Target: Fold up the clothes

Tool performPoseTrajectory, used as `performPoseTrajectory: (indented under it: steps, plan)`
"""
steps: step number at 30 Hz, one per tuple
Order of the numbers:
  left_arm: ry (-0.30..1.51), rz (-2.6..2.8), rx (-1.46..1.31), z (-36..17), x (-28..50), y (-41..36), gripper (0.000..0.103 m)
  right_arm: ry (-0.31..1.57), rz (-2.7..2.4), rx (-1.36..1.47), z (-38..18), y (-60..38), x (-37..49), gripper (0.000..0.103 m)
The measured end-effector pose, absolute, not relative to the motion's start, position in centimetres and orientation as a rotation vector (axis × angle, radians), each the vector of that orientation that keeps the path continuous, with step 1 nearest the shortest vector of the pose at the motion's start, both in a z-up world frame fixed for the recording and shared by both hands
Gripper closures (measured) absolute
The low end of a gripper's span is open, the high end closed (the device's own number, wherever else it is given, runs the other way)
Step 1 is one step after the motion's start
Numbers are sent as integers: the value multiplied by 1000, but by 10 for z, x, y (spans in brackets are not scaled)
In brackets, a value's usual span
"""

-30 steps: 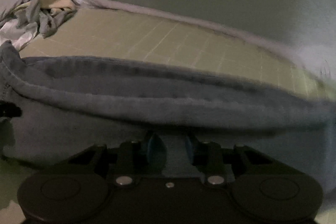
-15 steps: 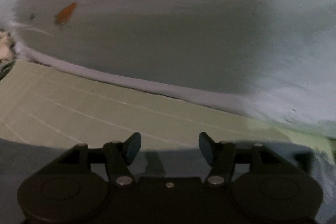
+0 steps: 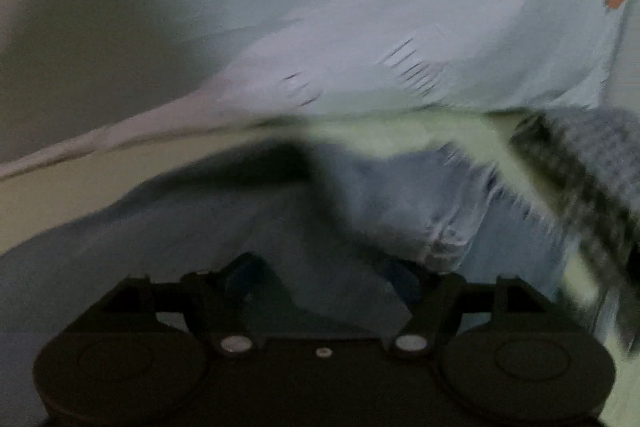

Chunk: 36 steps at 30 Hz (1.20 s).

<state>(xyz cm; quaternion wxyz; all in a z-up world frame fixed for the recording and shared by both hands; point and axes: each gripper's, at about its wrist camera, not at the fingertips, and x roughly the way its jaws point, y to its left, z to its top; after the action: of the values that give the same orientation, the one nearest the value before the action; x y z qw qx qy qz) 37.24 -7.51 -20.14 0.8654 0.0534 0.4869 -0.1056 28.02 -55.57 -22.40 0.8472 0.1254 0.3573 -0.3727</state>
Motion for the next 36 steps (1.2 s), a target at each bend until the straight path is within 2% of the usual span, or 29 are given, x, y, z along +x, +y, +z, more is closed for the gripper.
performPoseTrajectory:
  steps: [1, 2, 6, 8, 13, 16, 18, 19, 20, 24, 25, 26, 27, 28, 32, 36]
  plan:
    - [1022, -216, 116, -202, 373, -77, 8, 738, -824, 266, -225, -570, 288, 24]
    - [1025, -211, 121, -203, 373, -79, 5, 729, -853, 277, -225, -583, 293, 29]
    - [1035, -190, 139, -208, 376, -87, 0, 705, -947, 228, -214, -607, 303, 29]
    - [1038, -186, 139, -209, 377, -86, 0, 657, -999, 191, -200, -602, 292, 24]
    - [1028, -174, 136, -210, 376, -88, 0, 586, -1064, 351, -186, -562, 211, 22]
    - [1029, -160, 132, -210, 377, -89, 0, 607, -1071, 485, -199, -546, 170, 25]
    - [1028, -155, 130, -210, 377, -90, 0, 633, -1073, 568, -210, -546, 156, 36]
    - [1027, -154, 130, -210, 377, -90, 0, 633, -1059, 609, -213, -547, 154, 47]
    - [1025, -154, 129, -210, 377, -90, 0, 631, -1043, 649, -216, -548, 153, 52]
    - [1043, -151, 109, -207, 379, -86, 0, 605, -948, 721, -218, -556, 165, 52]
    - [1048, -141, 90, -206, 379, -83, 0, 610, -951, 701, -219, -557, 169, 56]
    - [1051, -134, 48, -203, 377, -76, 1, 624, -957, 679, -218, -559, 173, 77]
    - [1054, -128, 6, -200, 375, -70, 1, 646, -952, 676, -216, -562, 174, 91]
    - [1057, -121, -36, -198, 373, -63, 1, 633, -918, 713, -214, -565, 172, 97]
    - [1061, -87, -136, -190, 359, -30, 2, 437, -907, 762, -174, -556, 133, 98]
    - [1056, -24, -168, -183, 343, 4, 5, 377, -949, 765, -158, -538, 103, 98]
